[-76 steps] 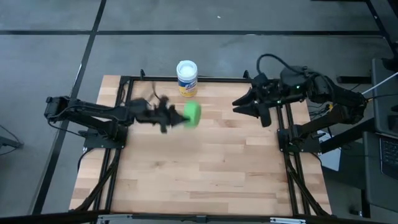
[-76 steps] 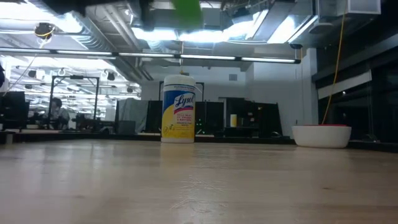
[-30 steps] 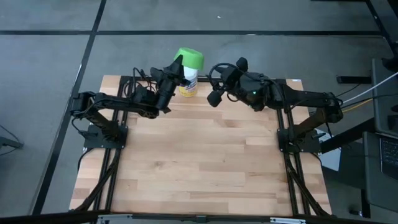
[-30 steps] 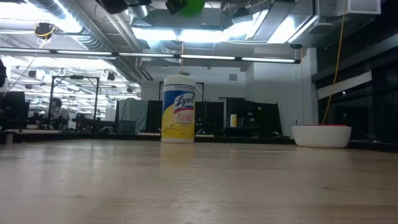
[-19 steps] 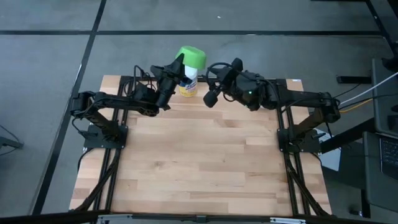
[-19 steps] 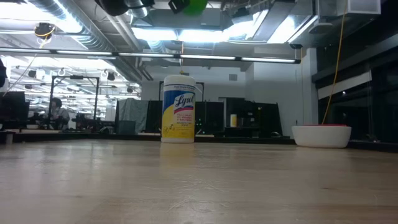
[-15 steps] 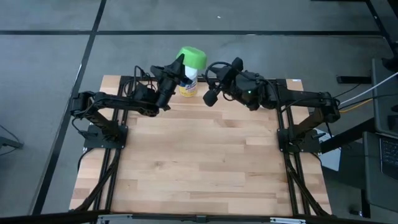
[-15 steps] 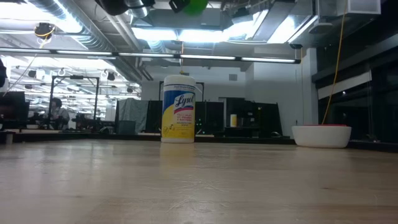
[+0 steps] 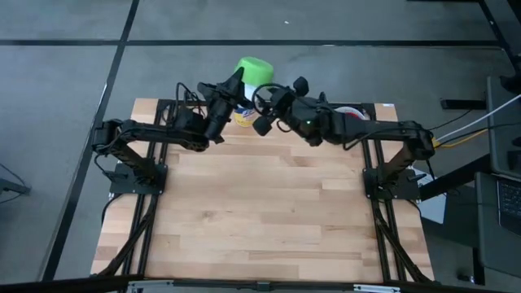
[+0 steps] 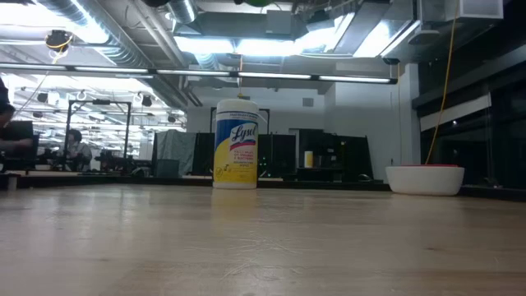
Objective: Nest bowls inside each other
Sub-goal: Stack the green bowl on the red bowl
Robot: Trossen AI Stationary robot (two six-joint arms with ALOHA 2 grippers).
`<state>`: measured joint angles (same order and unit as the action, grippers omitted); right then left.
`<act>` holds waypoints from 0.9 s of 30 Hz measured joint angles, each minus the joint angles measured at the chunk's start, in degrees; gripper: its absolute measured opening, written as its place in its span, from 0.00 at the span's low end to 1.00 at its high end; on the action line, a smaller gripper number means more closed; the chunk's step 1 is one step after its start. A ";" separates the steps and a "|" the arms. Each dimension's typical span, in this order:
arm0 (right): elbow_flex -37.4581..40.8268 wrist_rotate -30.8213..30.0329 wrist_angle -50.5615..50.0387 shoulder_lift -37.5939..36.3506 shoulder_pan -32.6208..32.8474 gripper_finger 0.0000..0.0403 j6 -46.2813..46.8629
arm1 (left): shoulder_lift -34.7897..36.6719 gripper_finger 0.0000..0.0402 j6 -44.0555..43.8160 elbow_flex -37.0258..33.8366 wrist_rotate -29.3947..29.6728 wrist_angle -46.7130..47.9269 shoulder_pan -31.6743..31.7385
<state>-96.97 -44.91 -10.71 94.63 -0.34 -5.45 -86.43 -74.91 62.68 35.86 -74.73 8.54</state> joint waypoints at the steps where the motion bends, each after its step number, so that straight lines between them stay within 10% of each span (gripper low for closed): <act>1: 0.00 -0.90 0.90 0.02 0.02 0.41 -0.85 | -0.02 0.01 -0.04 0.00 -0.04 -0.24 -0.04; 27: -0.02 -11.29 4.17 -0.16 0.33 0.39 -5.73 | 1.60 0.01 -0.20 -0.04 -0.95 0.43 3.52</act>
<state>-96.99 -56.20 -6.55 94.48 0.00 -11.18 -84.84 -75.12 62.63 34.91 -74.29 12.05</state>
